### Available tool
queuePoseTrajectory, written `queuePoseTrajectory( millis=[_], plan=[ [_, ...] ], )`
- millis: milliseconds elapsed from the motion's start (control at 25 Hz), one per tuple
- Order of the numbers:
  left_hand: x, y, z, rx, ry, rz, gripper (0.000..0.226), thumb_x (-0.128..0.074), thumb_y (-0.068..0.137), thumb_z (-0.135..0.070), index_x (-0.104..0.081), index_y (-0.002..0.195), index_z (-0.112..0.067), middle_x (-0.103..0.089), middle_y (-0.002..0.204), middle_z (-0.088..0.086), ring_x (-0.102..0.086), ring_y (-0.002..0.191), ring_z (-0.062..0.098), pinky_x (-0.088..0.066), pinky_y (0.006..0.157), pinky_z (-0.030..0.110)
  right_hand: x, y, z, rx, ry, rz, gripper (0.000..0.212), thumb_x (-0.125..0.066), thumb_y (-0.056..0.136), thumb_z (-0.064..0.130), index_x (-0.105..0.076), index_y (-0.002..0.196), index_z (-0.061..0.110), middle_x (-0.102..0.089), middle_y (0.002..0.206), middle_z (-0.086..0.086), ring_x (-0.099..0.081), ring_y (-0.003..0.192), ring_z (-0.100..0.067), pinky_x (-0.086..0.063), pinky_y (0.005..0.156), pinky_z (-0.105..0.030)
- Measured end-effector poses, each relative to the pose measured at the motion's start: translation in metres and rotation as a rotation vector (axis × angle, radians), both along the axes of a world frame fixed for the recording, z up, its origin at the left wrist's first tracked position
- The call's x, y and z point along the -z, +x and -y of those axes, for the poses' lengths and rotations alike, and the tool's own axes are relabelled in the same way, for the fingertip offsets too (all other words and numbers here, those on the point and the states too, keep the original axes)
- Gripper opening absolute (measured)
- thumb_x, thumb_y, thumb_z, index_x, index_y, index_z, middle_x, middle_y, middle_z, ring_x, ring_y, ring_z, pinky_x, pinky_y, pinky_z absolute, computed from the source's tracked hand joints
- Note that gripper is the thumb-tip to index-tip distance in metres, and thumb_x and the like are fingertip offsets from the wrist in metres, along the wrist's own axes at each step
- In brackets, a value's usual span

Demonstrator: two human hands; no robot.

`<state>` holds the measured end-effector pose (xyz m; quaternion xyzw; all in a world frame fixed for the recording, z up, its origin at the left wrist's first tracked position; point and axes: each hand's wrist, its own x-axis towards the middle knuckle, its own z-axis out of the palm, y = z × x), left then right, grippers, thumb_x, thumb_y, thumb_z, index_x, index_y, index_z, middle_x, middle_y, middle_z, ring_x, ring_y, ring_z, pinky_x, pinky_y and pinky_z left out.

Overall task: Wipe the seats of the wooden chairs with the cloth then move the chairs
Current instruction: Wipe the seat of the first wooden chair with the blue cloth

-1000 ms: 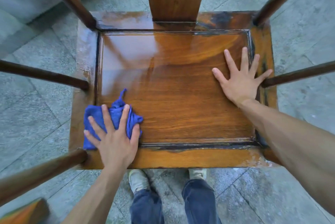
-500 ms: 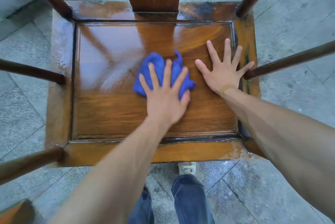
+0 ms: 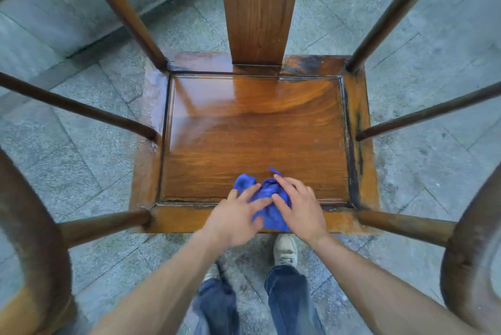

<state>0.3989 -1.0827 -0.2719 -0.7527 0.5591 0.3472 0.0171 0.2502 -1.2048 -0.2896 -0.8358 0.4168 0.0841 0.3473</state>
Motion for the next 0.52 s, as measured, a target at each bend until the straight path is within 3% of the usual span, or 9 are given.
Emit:
queuePoseTrajectory(
  millis=[80, 160, 240, 320, 440, 520],
  plan=[
    [-0.004, 0.022, 0.003, -0.081, -0.025, 0.037, 0.065, -0.049, 0.096, -0.027, -0.022, 0.155, -0.039, -0.015, 0.165, -0.005, -0.044, 0.129, 0.032, -0.049, 0.097, 0.044, -0.004, 0.005, -0.002, 0.018, 0.081, -0.098, 0.076, -0.064, 0.088, 0.046, -0.027, 0.154, 0.037, -0.041, 0.141, 0.008, -0.046, 0.119, -0.024, -0.044, 0.099, -0.041],
    [-0.002, 0.03, 0.01, -0.163, -0.001, 0.145, 0.07, -0.054, 0.095, -0.031, -0.019, 0.156, -0.033, -0.027, 0.158, -0.001, -0.041, 0.128, 0.031, -0.05, 0.093, 0.044, -0.004, 0.012, -0.001, 0.083, 0.172, -0.173, 0.085, -0.075, 0.081, 0.036, -0.028, 0.152, 0.037, -0.044, 0.134, 0.001, -0.05, 0.117, -0.024, -0.046, 0.096, -0.039],
    [0.0, 0.029, 0.018, -0.219, 0.121, 0.114, 0.068, -0.057, 0.094, -0.036, -0.025, 0.154, -0.027, -0.038, 0.144, 0.005, -0.038, 0.13, 0.032, -0.047, 0.094, 0.045, -0.001, 0.018, 0.0, 0.172, 0.269, -0.152, 0.061, -0.078, 0.074, 0.023, -0.048, 0.127, 0.033, -0.055, 0.123, -0.004, -0.058, 0.109, -0.027, -0.046, 0.086, -0.034],
    [0.003, 0.024, 0.022, -0.329, 0.162, 0.021, 0.054, -0.059, 0.092, -0.031, -0.042, 0.142, -0.02, -0.046, 0.134, 0.009, -0.037, 0.129, 0.034, -0.046, 0.096, 0.047, -0.004, 0.018, -0.001, 0.174, 0.326, -0.13, 0.045, -0.076, 0.071, 0.012, -0.049, 0.102, 0.031, -0.059, 0.113, -0.006, -0.058, 0.095, -0.026, -0.042, 0.075, -0.033],
    [-0.006, 0.021, 0.015, -0.519, 0.105, -0.113, 0.036, -0.058, 0.088, -0.02, -0.053, 0.124, -0.019, -0.047, 0.123, 0.01, -0.039, 0.118, 0.037, -0.042, 0.098, 0.043, -0.028, 0.016, 0.005, 0.111, 0.362, -0.04, 0.04, -0.07, 0.072, 0.002, -0.05, 0.095, 0.027, -0.052, 0.106, -0.004, -0.054, 0.088, -0.024, -0.037, 0.069, -0.03],
    [-0.03, 0.025, 0.008, -0.596, 0.017, -0.252, 0.026, -0.06, 0.085, -0.016, -0.055, 0.11, -0.021, -0.051, 0.111, 0.008, -0.048, 0.106, 0.033, -0.041, 0.088, 0.035, -0.055, 0.017, 0.016, 0.033, 0.379, 0.016, 0.039, -0.071, 0.071, 0.001, -0.051, 0.092, 0.027, -0.054, 0.099, 0.0, -0.052, 0.085, -0.02, -0.037, 0.069, -0.028]
  ],
)
